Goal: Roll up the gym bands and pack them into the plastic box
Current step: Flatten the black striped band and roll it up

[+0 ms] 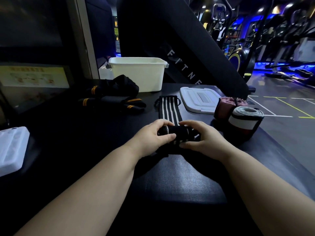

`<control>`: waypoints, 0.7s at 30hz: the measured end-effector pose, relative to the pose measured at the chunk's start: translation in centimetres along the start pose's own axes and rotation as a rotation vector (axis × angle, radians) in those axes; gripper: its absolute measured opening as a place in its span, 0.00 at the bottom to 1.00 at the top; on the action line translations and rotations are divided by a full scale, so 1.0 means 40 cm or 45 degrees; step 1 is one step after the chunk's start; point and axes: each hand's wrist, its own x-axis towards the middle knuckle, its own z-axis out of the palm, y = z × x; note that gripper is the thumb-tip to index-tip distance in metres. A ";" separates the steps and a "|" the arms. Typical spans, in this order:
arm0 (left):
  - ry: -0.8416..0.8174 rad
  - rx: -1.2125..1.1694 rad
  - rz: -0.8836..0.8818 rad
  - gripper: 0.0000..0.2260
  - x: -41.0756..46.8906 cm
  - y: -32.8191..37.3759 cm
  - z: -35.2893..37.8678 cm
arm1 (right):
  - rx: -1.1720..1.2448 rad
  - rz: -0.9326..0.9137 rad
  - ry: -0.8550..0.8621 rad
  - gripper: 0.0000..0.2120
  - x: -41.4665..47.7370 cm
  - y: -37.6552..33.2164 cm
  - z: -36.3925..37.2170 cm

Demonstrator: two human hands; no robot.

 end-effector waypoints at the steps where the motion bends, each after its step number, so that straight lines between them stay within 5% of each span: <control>1: 0.005 0.033 0.002 0.13 0.000 -0.001 0.000 | 0.036 -0.011 -0.002 0.27 -0.001 -0.001 0.000; 8: 0.007 0.364 0.131 0.25 -0.001 -0.006 -0.003 | 0.039 -0.038 0.002 0.20 -0.004 0.003 -0.005; 12: 0.030 0.274 0.151 0.20 0.002 -0.010 -0.002 | 0.047 -0.034 0.011 0.16 -0.003 0.006 -0.012; 21: 0.022 0.066 0.024 0.12 0.001 -0.002 -0.001 | 0.146 -0.053 -0.017 0.26 -0.008 0.005 -0.012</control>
